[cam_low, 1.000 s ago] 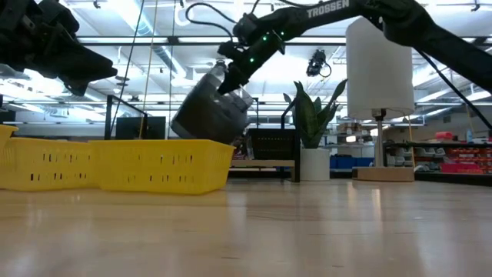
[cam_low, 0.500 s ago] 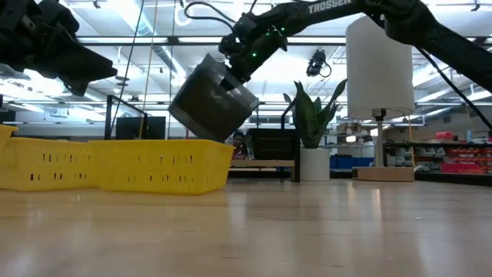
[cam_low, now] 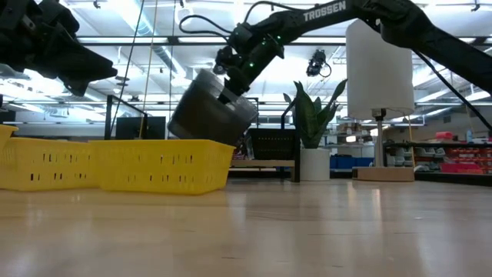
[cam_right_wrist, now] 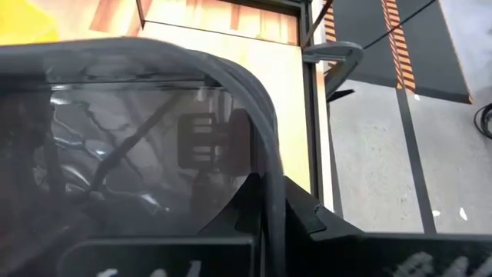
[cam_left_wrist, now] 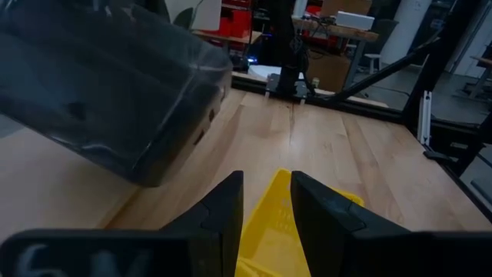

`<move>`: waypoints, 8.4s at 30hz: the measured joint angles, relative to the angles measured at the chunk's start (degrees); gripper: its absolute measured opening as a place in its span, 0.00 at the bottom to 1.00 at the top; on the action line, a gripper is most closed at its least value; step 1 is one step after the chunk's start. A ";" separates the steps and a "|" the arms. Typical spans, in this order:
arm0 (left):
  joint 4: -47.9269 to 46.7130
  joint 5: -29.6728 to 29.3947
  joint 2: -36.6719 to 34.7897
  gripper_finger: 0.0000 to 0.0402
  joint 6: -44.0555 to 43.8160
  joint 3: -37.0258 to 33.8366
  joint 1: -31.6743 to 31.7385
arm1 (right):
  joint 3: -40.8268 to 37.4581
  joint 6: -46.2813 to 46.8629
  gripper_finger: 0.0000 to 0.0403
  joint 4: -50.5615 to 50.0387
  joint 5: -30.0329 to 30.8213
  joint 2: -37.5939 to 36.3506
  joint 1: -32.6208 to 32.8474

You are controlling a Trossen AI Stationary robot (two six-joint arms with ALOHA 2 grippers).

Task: Stack baskets on shelf by color
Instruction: Put the stacked transparent black bins on the shelf

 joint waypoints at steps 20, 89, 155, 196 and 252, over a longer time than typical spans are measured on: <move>0.04 0.00 -0.02 0.29 0.01 0.00 0.01 | -0.09 -0.28 0.19 4.28 3.55 1.62 -0.22; 0.13 -0.02 -0.02 0.29 0.01 0.02 0.02 | 0.70 -2.23 0.38 -20.15 9.82 -5.43 20.90; 0.06 0.00 -0.02 0.29 0.02 0.02 0.00 | -9.86 -3.47 0.23 -17.54 21.09 -7.80 15.45; 0.06 0.00 0.00 0.29 0.00 0.02 0.02 | -9.81 -12.51 0.20 -12.08 17.78 -7.78 16.55; 0.06 0.00 -0.02 0.29 0.00 0.02 0.00 | -6.38 -14.44 0.02 -24.02 15.21 -7.69 13.50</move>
